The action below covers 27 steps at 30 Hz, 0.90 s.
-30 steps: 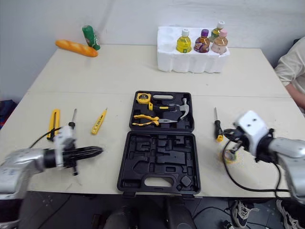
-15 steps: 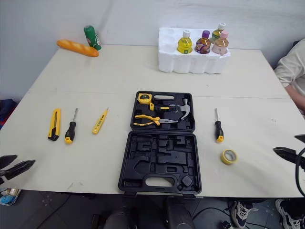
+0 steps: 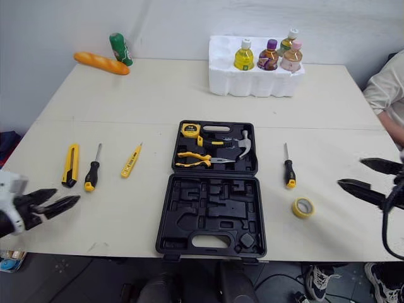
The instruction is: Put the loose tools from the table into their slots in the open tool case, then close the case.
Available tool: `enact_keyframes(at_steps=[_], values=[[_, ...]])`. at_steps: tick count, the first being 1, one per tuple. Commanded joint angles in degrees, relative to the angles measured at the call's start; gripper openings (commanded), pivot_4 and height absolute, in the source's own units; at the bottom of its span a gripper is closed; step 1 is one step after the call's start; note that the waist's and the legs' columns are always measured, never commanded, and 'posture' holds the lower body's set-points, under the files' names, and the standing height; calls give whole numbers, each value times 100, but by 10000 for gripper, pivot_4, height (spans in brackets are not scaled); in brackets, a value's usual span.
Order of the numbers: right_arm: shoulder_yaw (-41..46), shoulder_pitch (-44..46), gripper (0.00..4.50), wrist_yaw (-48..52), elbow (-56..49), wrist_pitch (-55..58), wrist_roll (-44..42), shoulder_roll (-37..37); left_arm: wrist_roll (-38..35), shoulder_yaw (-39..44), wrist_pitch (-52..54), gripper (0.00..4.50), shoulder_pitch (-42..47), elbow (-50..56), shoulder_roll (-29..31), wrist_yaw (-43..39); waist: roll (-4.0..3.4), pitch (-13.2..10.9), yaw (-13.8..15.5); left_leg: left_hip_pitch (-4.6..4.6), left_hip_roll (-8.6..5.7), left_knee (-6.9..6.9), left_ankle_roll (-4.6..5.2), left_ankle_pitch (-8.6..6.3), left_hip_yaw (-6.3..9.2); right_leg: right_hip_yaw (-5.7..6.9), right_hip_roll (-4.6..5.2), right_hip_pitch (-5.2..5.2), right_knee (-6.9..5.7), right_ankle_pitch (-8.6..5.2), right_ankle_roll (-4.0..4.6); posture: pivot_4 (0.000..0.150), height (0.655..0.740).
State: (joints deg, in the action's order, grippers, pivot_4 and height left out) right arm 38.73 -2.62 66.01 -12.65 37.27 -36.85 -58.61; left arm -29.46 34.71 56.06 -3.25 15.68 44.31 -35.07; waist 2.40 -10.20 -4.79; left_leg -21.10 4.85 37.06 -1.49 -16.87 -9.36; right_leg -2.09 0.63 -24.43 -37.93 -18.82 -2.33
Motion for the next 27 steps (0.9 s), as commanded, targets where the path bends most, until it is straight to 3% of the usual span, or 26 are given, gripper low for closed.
enact_keyframes(at_steps=[1, 5, 11, 22, 27], values=[[-217, 359, 44330, -329, -1068, 594, -939, 40, 46, -188, 1507, 45000, 769, 663, -365, 1267, 0, 0, 12, 0, -1, 1, 1, 4, 8, 0, -3, 4, 0, 2, -3, 1500, 7339], [-780, 743, 44330, -619, -1709, 836, -1415, 118, 206, -498, 2478, 45000, 1543, 795, -716, 1906, 13, 3, 13, -8, -5, 4, -1, 15, 27, 3, -11, 7, 1, 6, -9, 1500, 7339], [-1830, 1725, 44330, -950, -2093, 854, -1783, 359, 700, -669, 2715, 45000, 2091, 282, -1033, 2576, 13, 2, 5, -9, -6, 10, -9, 19, 25, 3, -9, 7, -1, 6, -9, 1500, 7339], [-2961, 2939, 44330, -972, -1710, 554, -1372, 733, 911, -1006, 2775, 45000, 3005, -910, -1125, 2636, 1, 10, 150, -2, -8, 8, -15, 36, 28, 7, -6, 7, -12, 8, -3, 1500, 7339], [-2974, 2909, 45000, -1074, -1674, 461, -1249, 836, 823, -1137, 2837, 24763, 3022, -784, -1209, 2508, -3, 11, 179, -5, -8, 8, -15, 36, 29, 8, -4, 7, -11, 7, -3, 1500, 7339]])
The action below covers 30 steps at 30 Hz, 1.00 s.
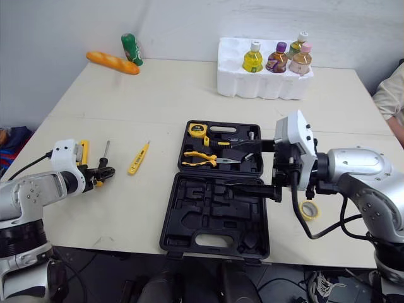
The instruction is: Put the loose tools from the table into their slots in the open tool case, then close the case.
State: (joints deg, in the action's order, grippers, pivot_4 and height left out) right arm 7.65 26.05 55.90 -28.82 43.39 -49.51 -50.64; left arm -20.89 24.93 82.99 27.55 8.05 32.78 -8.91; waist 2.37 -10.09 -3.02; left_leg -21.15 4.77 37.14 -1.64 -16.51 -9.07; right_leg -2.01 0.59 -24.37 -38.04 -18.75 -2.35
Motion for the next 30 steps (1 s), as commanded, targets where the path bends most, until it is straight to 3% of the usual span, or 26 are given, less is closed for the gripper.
enact_keyframes(at_steps=[1, 3, 4, 7, 9, 13, 16, 22, 30], values=[[148, 9, 45000, -76, -73, -156, 29, 38, -25, -177, 119, 19685, -85, -13, -43, -123, 0, 0, 10, -1, 0, 0, 0, 0, 0, 0, 1, 0, 1, 0, 0, 1500, 7339], [196, -77, 45000, -86, -98, -168, 59, -2, 15, -170, 1, 11788, -130, -3, 3, -126, 0, 0, 43, -3, -1, 1, 1, -1, 0, 1, 3, 0, 4, 0, 0, 1500, 7339], [241, -138, 45000, -90, -107, -173, 78, -44, 56, -118, -110, 9973, -127, 8, 26, -105, 0, 0, 61, -4, -1, 3, 2, -1, -1, 1, 5, 0, 6, 0, 0, 1500, 7339], [515, -335, 45000, -103, -98, -120, 34, -196, -47, -26, -242, 9998, 60, 148, 311, -344, 3, -2, 94, -4, -1, 3, 3, -2, -4, 2, 5, 0, 7, 0, 0, 1500, 7339], [788, -515, 45000, -114, -112, -20, -105, -292, -192, -258, -619, 9998, 233, 280, 802, -886, 17, -10, 107, -9, 0, 3, 2, -1, -4, 2, 3, -6, 7, 0, 0, 1500, 7339], [1215, -1055, 45000, -181, -274, 68, -208, -387, -161, -1597, -1812, 9998, 369, 796, 2012, -2308, 36, -15, 118, -14, 5, -3, -7, -1, -2, 11, 1, -11, 13, -2, 8, 1500, 7339], [1398, -1462, 45000, -309, -384, 17, -17, -441, -372, -2307, -2159, 9998, 810, 922, 2277, -3165, 19, -13, 149, -9, 0, -8, 4, -10, -16, 8, 12, -4, 23, -3, 9, 1500, 7339], [2011, -2588, 45000, -616, -949, 15, 47, -274, 314, -4393, -3565, 9998, 2148, 302, 2125, -5087, 20, -14, 143, -18, -5, 0, 10, -11, -19, 4, 4, -8, 25, -2, 6, 1500, 7339], [2912, -4189, 45000, -1246, -1897, 143, 26, 137, 905, -5731, -3998, 9998, 3238, -850, 1013, -6331, 19, -15, 96, -14, 1, 4, 5, -6, -19, -11, -15, -9, 13, -4, 2, 1500, 7339]])
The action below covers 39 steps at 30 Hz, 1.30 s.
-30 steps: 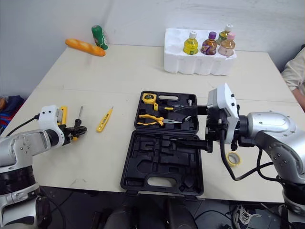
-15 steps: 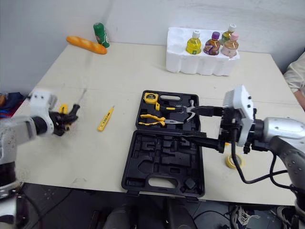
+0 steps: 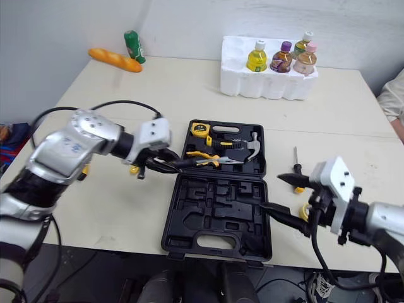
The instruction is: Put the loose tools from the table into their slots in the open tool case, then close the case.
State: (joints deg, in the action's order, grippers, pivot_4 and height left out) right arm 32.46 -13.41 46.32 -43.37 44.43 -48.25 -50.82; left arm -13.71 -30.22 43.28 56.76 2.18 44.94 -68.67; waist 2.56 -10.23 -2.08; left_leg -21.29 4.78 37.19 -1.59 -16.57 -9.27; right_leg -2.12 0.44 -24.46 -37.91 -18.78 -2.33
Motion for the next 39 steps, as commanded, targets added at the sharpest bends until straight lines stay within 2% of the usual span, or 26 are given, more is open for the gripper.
enact_keyframes(at_steps=[1, 10, 16, 25, 33, 39], values=[[520, -391, 45000, -397, -558, 52, -131, 234, 269, -310, -42, 9998, 408, -416, -337, -415, 0, 0, 5, 0, -1, 3, 1, 1, 2, 0, 0, 0, -5, -2, -3, 1500, 7339], [859, -1270, 45000, -1031, -1264, -32, -311, 729, 936, -652, -341, 9998, 813, -1329, -1173, -576, 0, 0, 6, -2, -2, 5, 3, 4, 10, -1, 1, 1, -8, -4, -7, 1500, 7339], [843, -1387, 45000, -1226, -1276, -131, -357, 741, 1341, -854, -563, 9998, 829, -1519, -1249, -885, 0, 0, 14, -2, -3, 5, 4, 4, 12, -1, 1, 1, -8, -4, -7, 1500, 7339], [719, -1363, 45000, -1328, -1219, -241, -375, 691, 1778, -910, -657, 9998, 929, -2074, -1688, -835, 0, 0, 39, -4, -8, 8, 12, 1, 16, 0, 5, 4, -8, -6, -10, 1500, 7339], [616, -1321, 45000, -1349, -1202, -275, -382, 642, 1843, -748, -449, 9998, 1006, -2239, -1867, -746, 0, 0, 45, -3, -10, 15, 18, 4, 21, 1, 8, 11, -10, -4, -13, 1500, 7339], [582, -1318, 45000, -1287, -1152, -302, -356, 611, 1735, -642, -42, 9998, 1249, -2226, -1820, -977, 0, 0, 42, -4, -11, 15, 18, 4, 23, 3, 7, 10, -11, -3, -14, 1500, 7339]])
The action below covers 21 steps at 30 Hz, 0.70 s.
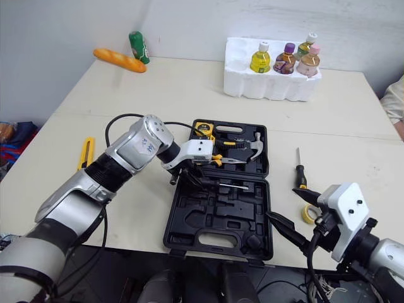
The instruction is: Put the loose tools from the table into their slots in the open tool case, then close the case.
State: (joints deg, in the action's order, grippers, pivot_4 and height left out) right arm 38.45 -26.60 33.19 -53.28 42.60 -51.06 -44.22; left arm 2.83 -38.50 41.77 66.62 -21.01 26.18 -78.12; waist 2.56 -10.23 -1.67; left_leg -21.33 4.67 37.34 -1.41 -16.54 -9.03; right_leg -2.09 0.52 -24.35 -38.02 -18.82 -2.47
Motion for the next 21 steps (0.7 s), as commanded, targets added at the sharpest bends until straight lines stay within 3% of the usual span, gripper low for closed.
enact_keyframes(at_steps=[1, 21], values=[[-41, 41, 45000, 33, -129, -129, -63, -59, 94, 135, 120, 9998, 238, 179, 90, -79, 0, 0, -3, 0, 0, -2, 0, 0, 0, 0, 0, 0, 2, 0, 0, 1500, 7339], [-149, 205, 45000, 41, -36, -166, -32, -37, 443, -104, -148, 9998, -67, 461, 70, -146, -1, 0, -5, 1, 2, -2, -4, 2, 1, 1, -2, -1, -4, -1, 1, 1500, 7339]])
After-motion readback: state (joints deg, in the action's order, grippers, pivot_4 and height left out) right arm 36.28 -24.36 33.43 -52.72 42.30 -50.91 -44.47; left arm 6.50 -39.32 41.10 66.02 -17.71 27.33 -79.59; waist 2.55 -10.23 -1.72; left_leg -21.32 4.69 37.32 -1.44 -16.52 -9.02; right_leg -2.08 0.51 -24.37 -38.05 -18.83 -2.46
